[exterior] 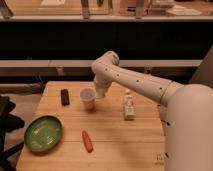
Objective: Place the white sponge in the ceramic cup
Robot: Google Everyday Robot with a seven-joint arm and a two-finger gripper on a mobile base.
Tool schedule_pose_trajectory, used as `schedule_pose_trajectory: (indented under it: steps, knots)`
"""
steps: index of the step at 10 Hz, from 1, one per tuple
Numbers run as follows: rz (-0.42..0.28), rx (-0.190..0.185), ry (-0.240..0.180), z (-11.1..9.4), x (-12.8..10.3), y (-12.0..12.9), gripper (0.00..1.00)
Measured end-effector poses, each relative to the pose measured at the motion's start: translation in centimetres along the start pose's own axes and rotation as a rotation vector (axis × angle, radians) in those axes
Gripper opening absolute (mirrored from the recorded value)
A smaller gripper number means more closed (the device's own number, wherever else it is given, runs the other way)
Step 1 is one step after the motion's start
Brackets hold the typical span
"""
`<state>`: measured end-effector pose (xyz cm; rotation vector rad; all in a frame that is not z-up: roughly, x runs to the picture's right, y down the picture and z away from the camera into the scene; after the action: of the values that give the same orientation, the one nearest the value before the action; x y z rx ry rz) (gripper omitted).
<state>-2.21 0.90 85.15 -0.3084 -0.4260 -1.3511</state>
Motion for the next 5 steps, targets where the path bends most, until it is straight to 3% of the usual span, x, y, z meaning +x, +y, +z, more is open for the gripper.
schedule_pose_trajectory:
  steps: [5]
  knots:
    - [-0.061, 0.003, -0.015, 0.1, 0.2, -1.4, 0.04]
